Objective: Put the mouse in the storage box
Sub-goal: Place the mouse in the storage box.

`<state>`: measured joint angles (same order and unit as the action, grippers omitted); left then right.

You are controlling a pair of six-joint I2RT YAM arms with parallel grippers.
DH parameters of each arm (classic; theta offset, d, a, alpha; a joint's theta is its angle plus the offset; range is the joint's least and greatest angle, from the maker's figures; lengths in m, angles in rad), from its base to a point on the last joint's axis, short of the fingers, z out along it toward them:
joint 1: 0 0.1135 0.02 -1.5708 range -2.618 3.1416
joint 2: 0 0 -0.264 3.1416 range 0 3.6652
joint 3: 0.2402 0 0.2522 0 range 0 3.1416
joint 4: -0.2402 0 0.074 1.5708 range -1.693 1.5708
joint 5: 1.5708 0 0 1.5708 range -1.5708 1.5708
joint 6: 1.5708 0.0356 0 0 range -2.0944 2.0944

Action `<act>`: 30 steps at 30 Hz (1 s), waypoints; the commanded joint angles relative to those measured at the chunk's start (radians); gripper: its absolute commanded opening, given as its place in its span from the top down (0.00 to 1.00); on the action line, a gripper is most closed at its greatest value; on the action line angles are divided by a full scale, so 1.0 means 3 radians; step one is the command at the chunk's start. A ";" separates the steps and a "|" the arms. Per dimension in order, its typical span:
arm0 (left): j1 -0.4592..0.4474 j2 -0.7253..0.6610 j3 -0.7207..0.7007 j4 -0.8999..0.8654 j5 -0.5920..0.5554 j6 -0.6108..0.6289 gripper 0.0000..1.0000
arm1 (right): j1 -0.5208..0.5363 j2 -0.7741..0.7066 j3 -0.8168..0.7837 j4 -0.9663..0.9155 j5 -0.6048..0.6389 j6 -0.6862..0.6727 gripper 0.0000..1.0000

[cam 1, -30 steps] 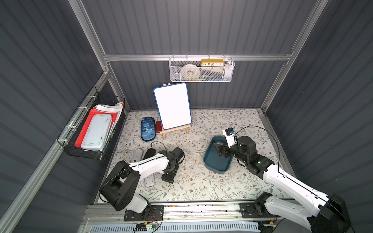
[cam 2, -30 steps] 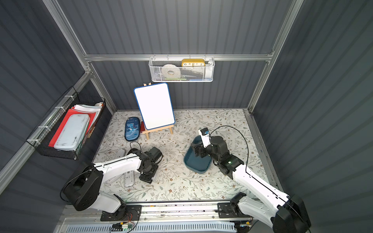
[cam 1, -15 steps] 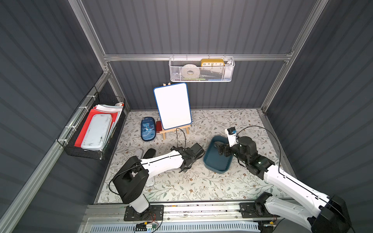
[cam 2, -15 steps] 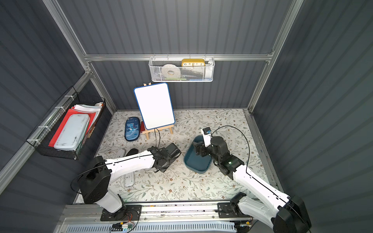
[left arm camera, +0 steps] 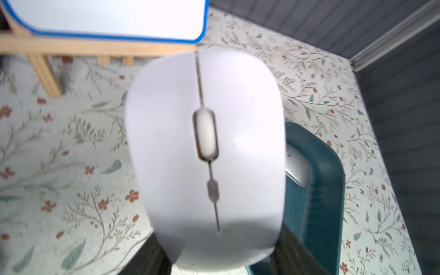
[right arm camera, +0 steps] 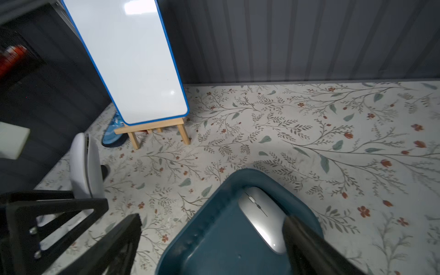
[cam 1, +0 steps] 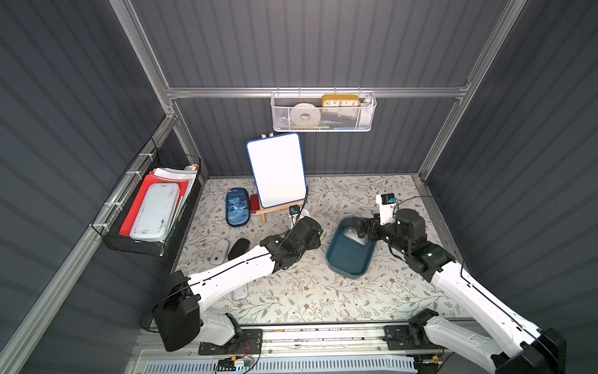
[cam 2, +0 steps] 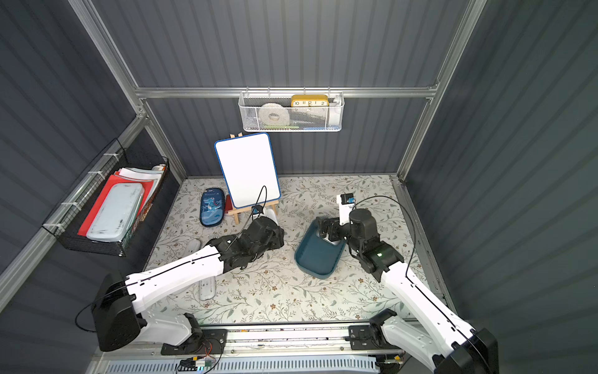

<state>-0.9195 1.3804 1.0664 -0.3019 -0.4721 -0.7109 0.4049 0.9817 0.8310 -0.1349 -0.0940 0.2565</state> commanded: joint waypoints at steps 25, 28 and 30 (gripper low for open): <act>-0.0008 0.1823 0.1853 0.0027 0.1524 -0.0307 0.52 | -0.0931 -0.0277 -0.0345 -0.0465 0.0935 0.0785 0.04; -0.0079 0.1815 0.1841 0.0031 0.1563 -0.0808 0.48 | -0.0953 -0.0206 -0.0340 -0.0459 0.0902 0.0810 0.05; -0.0104 0.1814 0.1831 0.0015 0.1532 -0.1136 0.47 | -0.0971 -0.0166 -0.0336 -0.0462 0.0871 0.0830 0.05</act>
<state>-0.9401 1.9339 1.6131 -0.3077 -0.0624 -0.8089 0.1211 0.9203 0.7380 -0.2783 0.1581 0.4828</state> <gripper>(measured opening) 0.614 0.953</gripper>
